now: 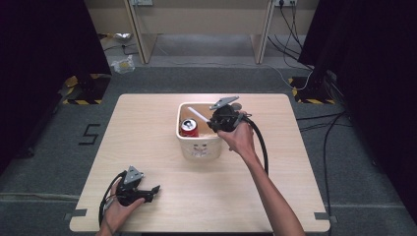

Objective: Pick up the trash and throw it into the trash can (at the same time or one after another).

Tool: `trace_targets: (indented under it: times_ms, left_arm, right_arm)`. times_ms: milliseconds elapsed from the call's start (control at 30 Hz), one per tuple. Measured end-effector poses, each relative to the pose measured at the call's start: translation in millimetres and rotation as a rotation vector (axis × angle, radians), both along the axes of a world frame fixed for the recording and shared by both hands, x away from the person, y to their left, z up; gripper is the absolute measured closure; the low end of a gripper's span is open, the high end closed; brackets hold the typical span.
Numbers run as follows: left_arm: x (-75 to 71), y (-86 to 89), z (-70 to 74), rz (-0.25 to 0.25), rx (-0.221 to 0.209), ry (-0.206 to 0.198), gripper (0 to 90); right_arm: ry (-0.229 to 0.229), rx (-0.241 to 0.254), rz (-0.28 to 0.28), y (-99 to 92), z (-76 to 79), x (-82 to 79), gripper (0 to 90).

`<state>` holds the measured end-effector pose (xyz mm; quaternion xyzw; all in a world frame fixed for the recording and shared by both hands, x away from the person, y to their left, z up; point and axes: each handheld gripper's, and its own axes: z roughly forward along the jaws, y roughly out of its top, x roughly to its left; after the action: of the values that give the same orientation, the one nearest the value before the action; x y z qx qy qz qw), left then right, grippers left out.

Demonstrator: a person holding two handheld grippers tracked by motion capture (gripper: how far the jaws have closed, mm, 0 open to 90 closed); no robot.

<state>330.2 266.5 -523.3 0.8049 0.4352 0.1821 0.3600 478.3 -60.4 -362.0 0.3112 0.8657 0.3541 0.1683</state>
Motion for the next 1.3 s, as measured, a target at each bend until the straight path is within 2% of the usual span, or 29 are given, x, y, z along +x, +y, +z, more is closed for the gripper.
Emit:
trace_targets:
  times_ms: [67,100,133,167,333,567,800,1300]
  left_arm:
    - [0.0,0.0,0.0,0.0,0.0,0.0,13.5]
    - [0.0,0.0,0.0,0.0,0.0,0.0,13.5]
    - [0.0,0.0,0.1,0.0,0.001,0.0,13.6]
    - [0.0,0.0,0.0,0.0,0.0,0.0,13.5]
    - [0.0,0.0,0.0,0.0,0.0,0.0,13.6]
    - [0.0,0.0,0.0,0.0,0.0,0.0,13.6]
    - [0.0,0.0,0.0,0.0,0.0,0.0,13.5]
    - [0.0,0.0,0.1,0.0,0.001,0.0,13.5]
  right_arm:
    - [-0.001,0.005,-0.002,1.0,1.0,0.5,67.0]
    - [-0.001,0.005,-0.002,1.0,1.0,0.5,67.0]
    - [0.004,0.015,-0.01,1.2,4.7,-0.8,59.4]
    - [0.001,0.02,-0.01,0.5,7.5,-1.8,55.6]
    - [-0.027,0.043,-0.011,-4.9,19.2,-9.4,47.7]
    - [-0.052,0.049,-0.021,-13.6,24.4,-13.8,45.4]
    - [-0.059,0.063,-0.036,-20.4,22.7,-14.1,43.0]
    - [-0.086,0.096,-0.115,-49.6,20.5,-12.9,33.0]
